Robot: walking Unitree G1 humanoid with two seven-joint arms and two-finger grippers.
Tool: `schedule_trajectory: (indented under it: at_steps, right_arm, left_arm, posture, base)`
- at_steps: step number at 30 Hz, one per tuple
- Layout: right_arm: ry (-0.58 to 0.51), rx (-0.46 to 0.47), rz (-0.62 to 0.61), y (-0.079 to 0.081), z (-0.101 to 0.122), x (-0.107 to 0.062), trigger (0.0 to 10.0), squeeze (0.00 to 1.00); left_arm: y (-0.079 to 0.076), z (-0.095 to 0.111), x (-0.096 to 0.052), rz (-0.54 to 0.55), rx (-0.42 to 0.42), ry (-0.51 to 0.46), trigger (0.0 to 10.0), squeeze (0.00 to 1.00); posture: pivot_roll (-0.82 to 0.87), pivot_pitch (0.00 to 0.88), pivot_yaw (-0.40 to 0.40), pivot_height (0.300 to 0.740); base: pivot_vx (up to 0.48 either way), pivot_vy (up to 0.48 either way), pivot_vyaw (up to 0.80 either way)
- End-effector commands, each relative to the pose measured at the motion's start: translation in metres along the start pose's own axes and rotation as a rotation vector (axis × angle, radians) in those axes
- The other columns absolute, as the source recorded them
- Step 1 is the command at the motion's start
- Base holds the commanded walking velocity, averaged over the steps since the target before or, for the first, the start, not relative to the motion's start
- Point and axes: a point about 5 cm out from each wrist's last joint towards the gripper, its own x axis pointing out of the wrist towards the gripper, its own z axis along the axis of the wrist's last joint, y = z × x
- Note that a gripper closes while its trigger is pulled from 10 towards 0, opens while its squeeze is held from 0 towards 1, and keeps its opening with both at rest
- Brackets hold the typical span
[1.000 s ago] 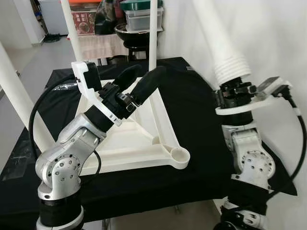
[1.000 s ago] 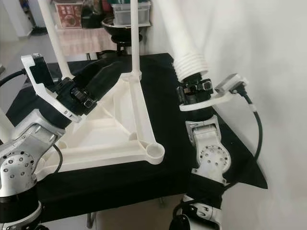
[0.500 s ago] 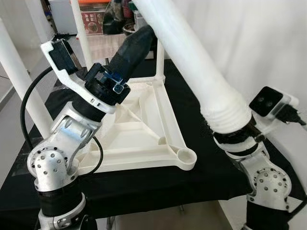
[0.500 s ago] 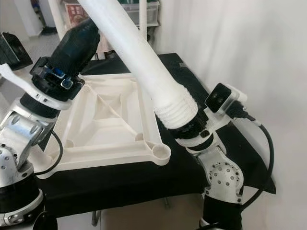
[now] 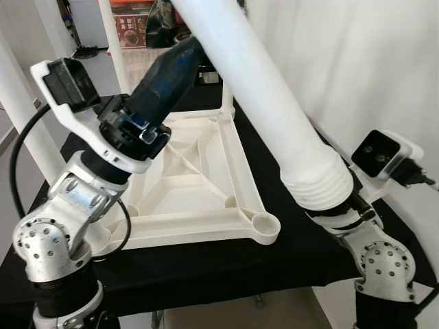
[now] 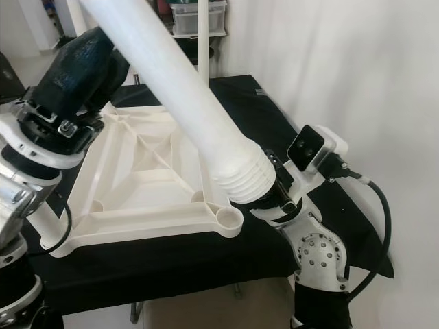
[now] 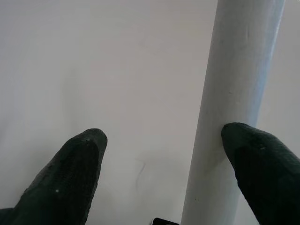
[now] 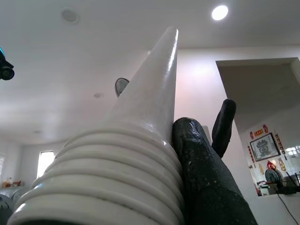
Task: Building children table
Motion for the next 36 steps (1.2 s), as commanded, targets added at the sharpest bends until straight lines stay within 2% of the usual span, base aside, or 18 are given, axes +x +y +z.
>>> schedule_trajectory:
  at_steps: [1,7,14,23,24,25,36]
  right_arm:
    - [0.097,0.053,-0.042,-0.004,-0.016,-0.001,10.0,0.0]
    - [0.097,0.054,-0.063,-0.007,-0.024,0.005,10.0,0.0]
    - [0.093,0.066,-0.063,-0.008,-0.029,0.009,10.0,0.0]
    - [0.109,0.067,-0.06,-0.008,-0.032,0.009,10.0,0.0]
    - [0.112,0.067,-0.06,-0.008,-0.032,0.008,10.0,0.0]
    - [0.118,0.064,-0.069,-0.009,-0.034,0.006,10.0,0.0]
    - [0.119,0.058,-0.084,-0.01,-0.036,0.004,10.0,0.0]
  left_arm:
    - [-0.014,-0.002,0.004,-0.091,0.011,0.037,10.0,0.0]
    - [-0.02,-0.001,-0.004,-0.127,0.029,0.081,10.0,0.0]
    - [-0.022,0.0,-0.006,-0.137,0.027,0.087,10.0,0.0]
    - [-0.018,0.008,-0.004,-0.112,0.045,0.04,10.0,0.0]
    - [-0.018,0.011,-0.003,-0.112,0.045,0.021,3.7,0.0]
    - [-0.022,0.017,-0.003,-0.149,0.03,0.002,0.0,0.0]
    - [-0.026,0.019,-0.005,-0.19,-0.003,-0.001,0.0,0.0]
  posture:
    - [-0.03,0.0,0.002,0.74]
    - [-0.03,0.0,0.001,0.74]
    - [-0.04,0.0,-0.001,0.74]
    - [-0.04,0.0,-0.002,0.74]
    - [-0.03,0.0,-0.005,0.74]
    - [-0.03,0.0,-0.005,0.74]
    - [-0.03,0.0,-0.004,0.74]
  base:
    - [0.0,0.0,0.0]
    - [0.0,0.0,0.0]
    - [0.0,0.0,0.0]
    - [0.0,0.0,0.0]
    - [0.0,0.0,0.0]
    - [0.0,0.0,0.0]
    - [0.0,0.0,0.0]
